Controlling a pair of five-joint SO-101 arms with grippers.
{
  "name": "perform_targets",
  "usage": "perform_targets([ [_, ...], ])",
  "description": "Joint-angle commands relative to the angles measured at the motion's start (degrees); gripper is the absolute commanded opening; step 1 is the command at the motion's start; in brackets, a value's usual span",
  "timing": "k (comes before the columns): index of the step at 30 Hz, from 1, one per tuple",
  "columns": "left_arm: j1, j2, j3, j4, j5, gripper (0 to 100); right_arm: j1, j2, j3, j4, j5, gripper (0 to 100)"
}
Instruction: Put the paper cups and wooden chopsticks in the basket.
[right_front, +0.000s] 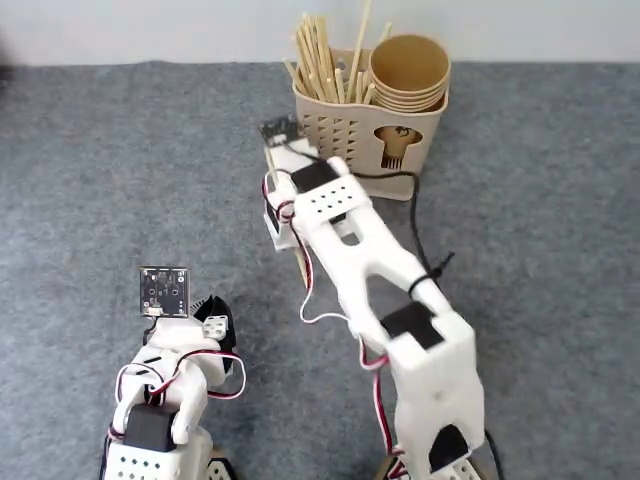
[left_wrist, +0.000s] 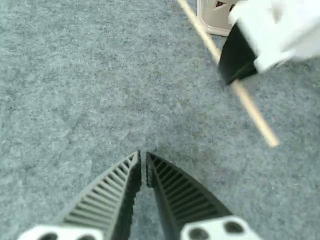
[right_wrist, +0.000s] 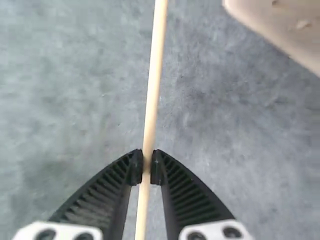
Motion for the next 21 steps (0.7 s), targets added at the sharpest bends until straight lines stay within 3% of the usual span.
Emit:
perform_targets([
  [1, -0.4, -0.9, -0.6, 0.4, -0.6, 2, -0.9, -10.9, -1.1, 2.9, 0.5, 0.8],
  [8, -0.4, -0.9, -0.6, 0.4, -0.6, 2, -2.3, -25.5, -1.0, 1.4, 0.8, 0.8],
  [15, -0.4, -0.9, -0.6, 0.4, -0.6, 2, -2.0, -33.0, -1.0, -9.7, 0.9, 0.8],
  [21, -0.4, -0.9, -0.6, 0.4, -0.6, 2, 3.6, -33.5, -0.8, -24.8, 0.9, 0.8],
])
